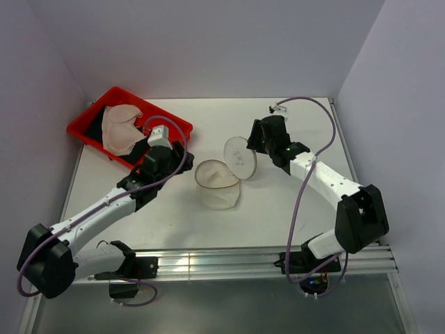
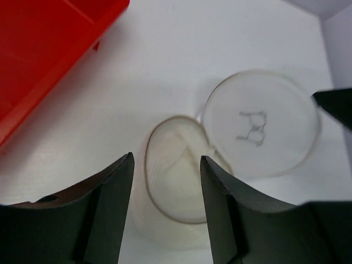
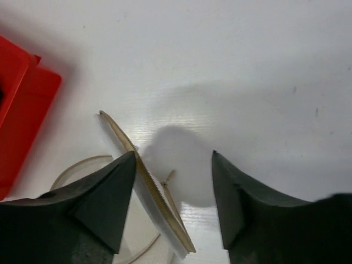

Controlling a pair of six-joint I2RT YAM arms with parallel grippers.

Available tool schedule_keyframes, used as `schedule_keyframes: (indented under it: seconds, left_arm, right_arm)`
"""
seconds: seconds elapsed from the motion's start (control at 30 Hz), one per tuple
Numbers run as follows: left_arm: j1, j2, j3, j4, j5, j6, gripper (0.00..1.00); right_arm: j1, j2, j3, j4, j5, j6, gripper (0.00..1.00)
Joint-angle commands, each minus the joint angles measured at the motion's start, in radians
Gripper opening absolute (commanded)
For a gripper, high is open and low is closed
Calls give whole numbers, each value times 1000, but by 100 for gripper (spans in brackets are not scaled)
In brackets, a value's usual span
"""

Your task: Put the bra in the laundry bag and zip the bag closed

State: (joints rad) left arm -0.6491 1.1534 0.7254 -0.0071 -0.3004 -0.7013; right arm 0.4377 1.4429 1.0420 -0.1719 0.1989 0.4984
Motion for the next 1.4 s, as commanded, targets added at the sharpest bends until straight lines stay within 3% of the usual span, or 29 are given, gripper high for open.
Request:
schedule_keyframes:
  seconds: [0.0, 0.1, 0.23, 0.4, 0.53, 0.6, 0.63, 0.77, 0.9, 1.03, 1.2, 1.37]
  left_arm:
    - [77, -20, 78, -2, 44, -27, 58]
    - [167, 0, 111, 50, 96, -84, 58]
    - [291, 45, 164, 75, 129, -153, 59]
    - [484, 135, 227, 76, 121, -198, 59]
    - [575, 289, 372, 11, 61, -91, 59]
    - [626, 375, 439, -48, 43, -31, 58]
    - [640, 405, 489, -68, 44, -11, 58]
    - [744, 555, 598, -56, 202, 115, 52]
    - [798, 757, 808, -204, 293, 296, 50]
    - [813, 776, 786, -226, 305, 362, 54]
    - [838, 733, 678, -148, 325, 361, 61]
    - [838, 759, 672, -163, 307, 358, 62]
  right_arm:
    - [-4, -41, 24, -32, 122, -41, 67]
    - [-2, -119, -41, 8, 94, -38, 74]
    - [15, -237, -160, 103, 11, -24, 74]
    - [19, -349, -243, 100, 25, -23, 74]
    - [27, -400, -276, 124, -67, -28, 64]
    - [36, -423, -295, 140, -87, -27, 49]
    - [39, -426, -295, 137, -88, -26, 47]
    - [45, -446, -298, 140, -105, -31, 47]
    - [49, -434, -290, 137, -128, -40, 49]
    - [53, -417, -286, 132, -142, -47, 50]
    - [68, -397, -277, 132, -151, -52, 50]
    - [82, -392, -272, 127, -142, -58, 50]
